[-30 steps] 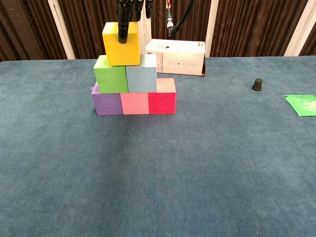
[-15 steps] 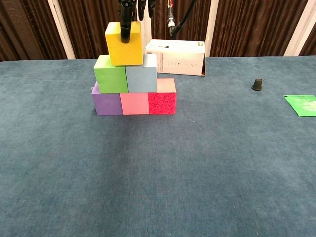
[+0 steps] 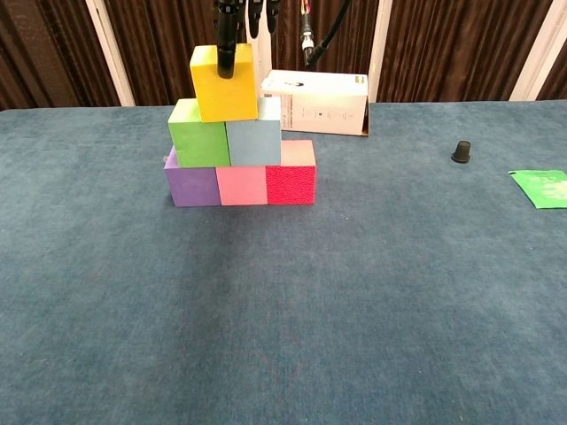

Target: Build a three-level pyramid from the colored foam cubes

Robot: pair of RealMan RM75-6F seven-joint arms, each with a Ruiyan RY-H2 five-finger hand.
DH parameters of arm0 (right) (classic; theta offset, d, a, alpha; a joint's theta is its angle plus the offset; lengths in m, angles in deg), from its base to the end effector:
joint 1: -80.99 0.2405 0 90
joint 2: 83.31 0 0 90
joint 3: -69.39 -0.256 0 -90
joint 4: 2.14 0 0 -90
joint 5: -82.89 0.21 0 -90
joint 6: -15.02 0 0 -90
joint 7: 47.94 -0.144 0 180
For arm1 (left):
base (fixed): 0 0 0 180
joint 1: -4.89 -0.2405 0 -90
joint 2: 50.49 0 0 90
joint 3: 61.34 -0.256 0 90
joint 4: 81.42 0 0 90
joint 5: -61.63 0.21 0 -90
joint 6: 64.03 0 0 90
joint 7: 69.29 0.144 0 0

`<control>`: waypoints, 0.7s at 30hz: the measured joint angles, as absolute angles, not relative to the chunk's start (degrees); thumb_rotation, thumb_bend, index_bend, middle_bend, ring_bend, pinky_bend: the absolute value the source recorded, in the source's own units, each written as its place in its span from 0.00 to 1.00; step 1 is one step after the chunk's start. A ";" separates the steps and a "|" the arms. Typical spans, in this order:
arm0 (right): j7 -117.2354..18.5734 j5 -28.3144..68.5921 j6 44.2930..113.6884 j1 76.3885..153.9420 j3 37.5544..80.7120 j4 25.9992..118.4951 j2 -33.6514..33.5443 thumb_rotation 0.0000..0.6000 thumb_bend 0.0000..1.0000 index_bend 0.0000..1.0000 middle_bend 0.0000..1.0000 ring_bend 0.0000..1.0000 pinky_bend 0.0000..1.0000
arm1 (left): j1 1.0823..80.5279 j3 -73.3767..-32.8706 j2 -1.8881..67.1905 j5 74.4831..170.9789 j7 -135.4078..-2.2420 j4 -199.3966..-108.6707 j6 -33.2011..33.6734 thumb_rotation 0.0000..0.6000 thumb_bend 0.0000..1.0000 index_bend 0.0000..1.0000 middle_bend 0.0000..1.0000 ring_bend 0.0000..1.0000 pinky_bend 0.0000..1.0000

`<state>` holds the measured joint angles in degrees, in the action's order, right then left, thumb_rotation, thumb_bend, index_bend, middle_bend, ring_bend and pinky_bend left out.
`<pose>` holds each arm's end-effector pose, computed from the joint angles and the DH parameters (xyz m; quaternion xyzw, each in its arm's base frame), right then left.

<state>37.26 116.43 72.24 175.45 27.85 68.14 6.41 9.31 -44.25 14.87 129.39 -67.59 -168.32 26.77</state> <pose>0.1417 -0.4395 0.0209 0.7313 -0.4684 0.2169 0.4458 -0.3421 0.2146 0.2323 -0.4179 -0.3289 -0.4075 0.7424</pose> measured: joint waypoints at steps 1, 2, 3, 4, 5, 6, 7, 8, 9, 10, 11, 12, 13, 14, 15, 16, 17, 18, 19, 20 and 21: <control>37.28 116.44 72.25 175.45 27.80 68.09 6.48 1.00 0.34 0.24 0.16 0.00 0.00 | 9.28 -44.23 14.85 129.39 -67.62 -168.32 26.83 1.00 0.26 0.15 0.00 0.00 0.00; 37.30 116.42 72.25 175.47 27.75 68.00 6.60 1.00 0.34 0.24 0.16 0.00 0.00 | 9.27 -44.21 14.85 129.37 -67.62 -168.32 26.85 1.00 0.26 0.15 0.00 0.00 0.00; 37.33 116.40 72.24 175.48 27.71 67.92 6.69 1.00 0.34 0.24 0.16 0.00 0.00 | 9.26 -44.20 14.84 129.34 -67.63 -168.32 26.85 1.00 0.26 0.15 0.00 0.00 0.00; 37.37 116.37 72.23 175.49 27.67 67.85 6.77 1.00 0.34 0.24 0.16 0.00 0.00 | 9.26 -44.19 14.83 129.30 -67.64 -168.33 26.83 1.00 0.26 0.15 0.00 0.00 0.00; 37.40 116.32 72.20 175.49 27.61 67.76 6.86 1.00 0.34 0.24 0.16 0.00 0.00 | 9.27 -44.16 14.82 129.25 -67.66 -168.31 26.80 1.00 0.26 0.15 0.00 0.00 0.00; 37.39 116.28 72.19 175.49 27.56 67.70 6.91 1.00 0.34 0.24 0.16 0.00 0.00 | 9.27 -44.15 14.82 129.24 -67.67 -168.29 26.78 1.00 0.26 0.15 0.00 0.00 0.00; 37.35 116.20 72.20 175.49 27.52 67.63 6.97 1.00 0.34 0.24 0.16 0.00 0.00 | 9.27 -44.14 14.82 129.23 -67.71 -168.27 26.77 1.00 0.26 0.15 0.00 0.00 0.00; 37.28 116.04 72.22 175.49 27.46 67.51 7.06 1.00 0.34 0.24 0.16 0.00 0.00 | 9.28 -44.13 14.81 129.23 -67.75 -168.26 26.75 1.00 0.26 0.15 0.00 0.00 0.00; 37.26 115.96 72.24 175.49 27.45 67.47 7.09 1.00 0.34 0.24 0.16 0.00 0.00 | 9.29 -44.12 14.81 129.23 -67.76 -168.24 26.74 1.00 0.26 0.15 0.00 0.00 0.00; 37.22 115.83 72.26 175.50 27.42 67.43 7.12 1.00 0.34 0.24 0.16 0.00 0.00 | 9.29 -44.10 14.82 129.22 -67.79 -168.22 26.75 1.00 0.26 0.15 0.00 0.00 0.00; 37.15 115.65 72.32 175.50 27.37 67.40 7.17 1.00 0.34 0.24 0.15 0.00 0.00 | 9.28 -44.10 14.82 129.21 -67.83 -168.22 26.75 1.00 0.26 0.15 0.00 0.00 0.00; 37.06 115.51 72.36 175.50 27.33 67.39 7.20 1.00 0.34 0.24 0.15 0.00 0.00 | 9.27 -44.08 14.81 129.19 -67.88 -168.22 26.74 1.00 0.26 0.15 0.00 0.00 0.00; 36.95 115.33 72.39 175.50 27.30 67.38 7.23 1.00 0.34 0.24 0.15 0.00 0.00 | 9.28 -44.06 14.81 129.17 -67.90 -168.22 26.72 1.00 0.26 0.15 0.00 0.00 0.00; 36.77 115.05 72.40 175.50 27.26 67.38 7.29 1.00 0.34 0.24 0.15 0.00 0.00 | 9.28 -44.06 14.82 129.17 -67.89 -168.23 26.74 1.00 0.26 0.15 0.00 0.00 0.00; 36.63 114.83 72.41 175.49 27.24 67.40 7.33 1.00 0.34 0.24 0.15 0.00 0.00 | 9.28 -44.07 14.83 129.19 -67.88 -168.23 26.75 1.00 0.26 0.15 0.00 0.00 0.00; 36.49 114.64 72.42 175.48 27.22 67.43 7.39 1.00 0.34 0.24 0.15 0.00 0.00 | 9.28 -44.08 14.83 129.22 -67.88 -168.24 26.78 1.00 0.26 0.15 0.00 0.00 0.00; 36.36 114.49 72.47 175.48 27.19 67.49 7.46 1.00 0.34 0.24 0.15 0.00 0.00 | 9.27 -44.09 14.84 129.23 -67.86 -168.26 26.79 1.00 0.26 0.15 0.00 0.00 0.00; 36.32 114.39 72.50 175.47 27.18 67.53 7.49 1.00 0.34 0.24 0.15 0.00 0.00 | 9.26 -44.10 14.84 129.24 -67.85 -168.28 26.81 1.00 0.26 0.14 0.00 0.00 0.00; 36.25 114.28 72.52 175.47 27.17 67.56 7.54 1.00 0.34 0.24 0.15 0.00 0.00 | 9.25 -44.10 14.84 129.24 -67.83 -168.30 26.83 1.00 0.26 0.14 0.00 0.00 0.00; 36.17 114.21 72.54 175.46 27.15 67.58 7.61 1.00 0.34 0.24 0.15 0.00 0.00 | 9.25 -44.09 14.83 129.22 -67.82 -168.31 26.83 1.00 0.26 0.14 0.00 0.00 0.00; 36.13 114.18 72.55 175.44 27.14 67.57 7.65 1.00 0.34 0.24 0.15 0.00 0.00 | 9.24 -44.08 14.83 129.18 -67.81 -168.31 26.82 1.00 0.26 0.14 0.00 0.00 0.00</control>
